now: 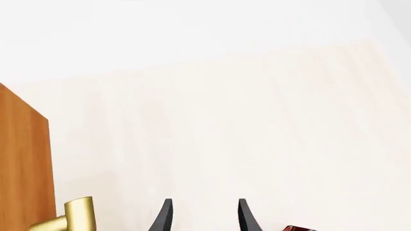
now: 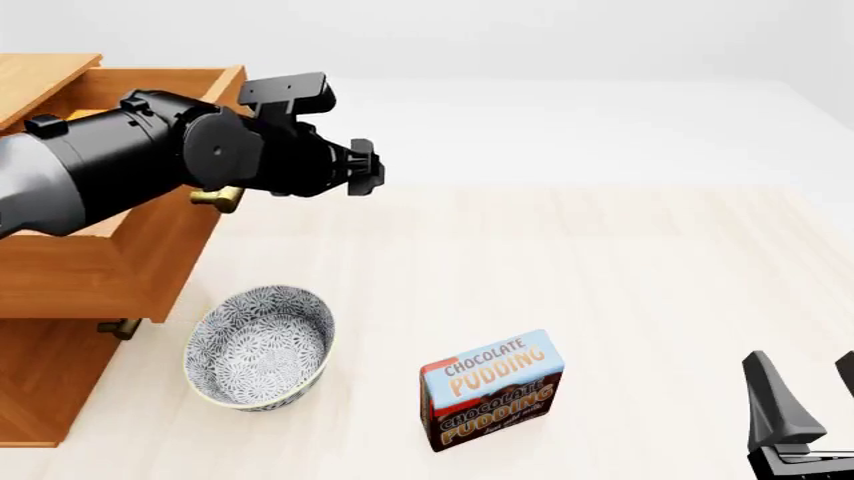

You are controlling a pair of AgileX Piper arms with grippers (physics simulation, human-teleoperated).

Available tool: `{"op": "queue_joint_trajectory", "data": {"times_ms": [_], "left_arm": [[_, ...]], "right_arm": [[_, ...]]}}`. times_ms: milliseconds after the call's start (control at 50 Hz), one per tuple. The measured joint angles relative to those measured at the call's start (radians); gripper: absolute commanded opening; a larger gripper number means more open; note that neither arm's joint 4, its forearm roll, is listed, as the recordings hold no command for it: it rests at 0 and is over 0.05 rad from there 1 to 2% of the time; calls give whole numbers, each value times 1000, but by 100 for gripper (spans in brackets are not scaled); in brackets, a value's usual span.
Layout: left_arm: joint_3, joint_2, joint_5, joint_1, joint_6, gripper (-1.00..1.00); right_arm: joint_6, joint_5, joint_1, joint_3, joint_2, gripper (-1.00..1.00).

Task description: Put the butter at the back in the top drawer of the cabinet and close it.

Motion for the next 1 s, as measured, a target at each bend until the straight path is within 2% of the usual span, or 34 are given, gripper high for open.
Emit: {"op": "queue_joint_trajectory", "data": {"times_ms": [1000], "left_arm": [[127,-90,-51,142,-5,100]], "right_arm": [[0,0,0,0,0,100]]}}
